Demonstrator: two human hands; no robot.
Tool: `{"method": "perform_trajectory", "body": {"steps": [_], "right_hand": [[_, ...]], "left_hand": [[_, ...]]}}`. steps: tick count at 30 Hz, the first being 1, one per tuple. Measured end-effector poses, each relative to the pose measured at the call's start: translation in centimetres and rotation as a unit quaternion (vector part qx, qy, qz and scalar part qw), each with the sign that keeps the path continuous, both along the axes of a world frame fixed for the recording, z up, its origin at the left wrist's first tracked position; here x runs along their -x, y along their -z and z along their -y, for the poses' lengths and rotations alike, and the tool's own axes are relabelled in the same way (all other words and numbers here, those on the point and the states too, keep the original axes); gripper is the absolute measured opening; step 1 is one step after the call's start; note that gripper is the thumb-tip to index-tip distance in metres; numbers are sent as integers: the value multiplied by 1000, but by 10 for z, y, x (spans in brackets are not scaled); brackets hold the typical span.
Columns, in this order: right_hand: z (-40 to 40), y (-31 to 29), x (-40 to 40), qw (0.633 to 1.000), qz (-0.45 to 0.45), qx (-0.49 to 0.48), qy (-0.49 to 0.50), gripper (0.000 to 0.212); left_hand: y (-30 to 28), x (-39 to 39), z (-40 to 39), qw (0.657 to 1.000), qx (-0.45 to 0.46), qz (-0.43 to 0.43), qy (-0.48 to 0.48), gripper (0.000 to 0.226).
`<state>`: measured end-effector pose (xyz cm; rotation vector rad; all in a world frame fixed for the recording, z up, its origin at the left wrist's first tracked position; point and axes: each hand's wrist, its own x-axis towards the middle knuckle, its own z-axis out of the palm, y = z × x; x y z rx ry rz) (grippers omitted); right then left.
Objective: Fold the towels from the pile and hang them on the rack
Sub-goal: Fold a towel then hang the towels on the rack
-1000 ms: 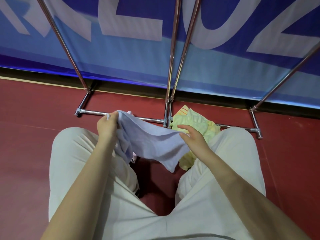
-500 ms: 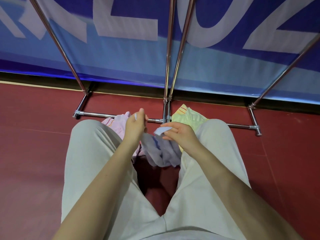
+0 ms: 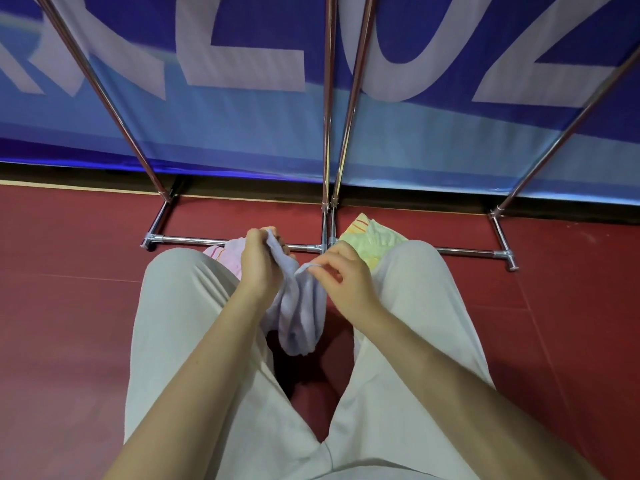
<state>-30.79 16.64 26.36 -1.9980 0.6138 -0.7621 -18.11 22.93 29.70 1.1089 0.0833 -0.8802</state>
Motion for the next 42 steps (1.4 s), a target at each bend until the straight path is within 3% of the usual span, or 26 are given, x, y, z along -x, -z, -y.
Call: {"method": "perform_trajectory", "body": {"steps": [2, 7, 9, 14, 18, 25, 28, 30, 32, 36, 42], "right_hand": [[-4, 1, -4, 1000, 13, 0, -7, 16], [-14, 0, -13, 989, 12, -146, -14, 5], [-16, -2, -17, 984, 11, -178, 4, 12], [-13, 2, -20, 984, 31, -158, 74, 17], [-11, 2, -19, 985, 32, -153, 68, 17], [2, 5, -14, 983, 51, -150, 92, 18], [9, 3, -10, 978, 69, -160, 114, 22], [13, 4, -8, 977, 74, -159, 122, 23], [16, 4, -5, 977, 73, -158, 127, 21], [19, 7, -4, 976, 70, -161, 131, 20], [24, 11, -3, 970, 65, -178, 152, 15]], "left_hand": [[3, 3, 0, 999, 19, 24, 13, 30], [5, 1, 3, 995, 12, 102, 5, 22], [7, -3, 3, 992, 15, 126, 8, 19], [4, -2, 4, 988, 6, 151, -14, 11], [2, 6, 3, 983, -11, 181, 5, 19], [12, 6, 3, 934, -160, 309, 78, 27], [12, 9, 8, 942, -197, 254, 93, 32], [10, 8, 8, 972, -151, 147, 100, 37], [7, 6, 1, 982, -96, 101, 129, 42], [6, 9, -9, 977, -78, 119, 159, 27], [10, 13, -15, 968, -75, 190, 143, 25]]}}
